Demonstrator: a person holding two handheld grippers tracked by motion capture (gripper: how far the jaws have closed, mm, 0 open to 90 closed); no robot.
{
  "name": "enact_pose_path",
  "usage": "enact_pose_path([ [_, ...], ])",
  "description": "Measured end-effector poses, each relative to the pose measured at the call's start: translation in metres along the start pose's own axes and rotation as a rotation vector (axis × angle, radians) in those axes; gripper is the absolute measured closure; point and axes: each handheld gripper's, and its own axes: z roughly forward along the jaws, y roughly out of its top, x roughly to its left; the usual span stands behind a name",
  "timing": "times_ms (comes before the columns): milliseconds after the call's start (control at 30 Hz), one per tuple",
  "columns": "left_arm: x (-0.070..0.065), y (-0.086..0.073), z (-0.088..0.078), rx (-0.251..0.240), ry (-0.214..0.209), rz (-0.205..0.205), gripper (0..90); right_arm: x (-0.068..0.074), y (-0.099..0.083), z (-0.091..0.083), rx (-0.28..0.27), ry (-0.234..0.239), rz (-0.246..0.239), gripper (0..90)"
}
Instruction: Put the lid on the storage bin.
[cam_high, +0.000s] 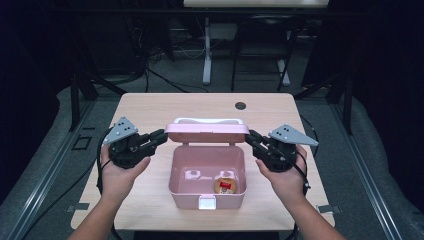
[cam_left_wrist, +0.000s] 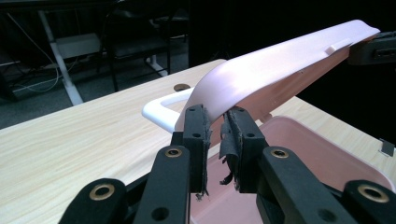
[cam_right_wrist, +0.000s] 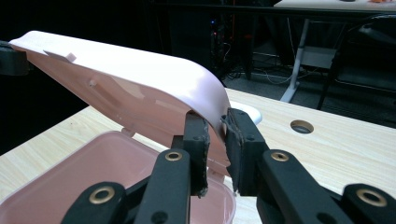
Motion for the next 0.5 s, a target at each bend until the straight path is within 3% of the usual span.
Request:
enact_pose_path([
  [500,-0.0049,-0.0045,-0.0094,0.010,-0.018,0.003,78.8,0.0030,-0.0070,-0.0045,0.003,0.007,-0.010,77.8],
])
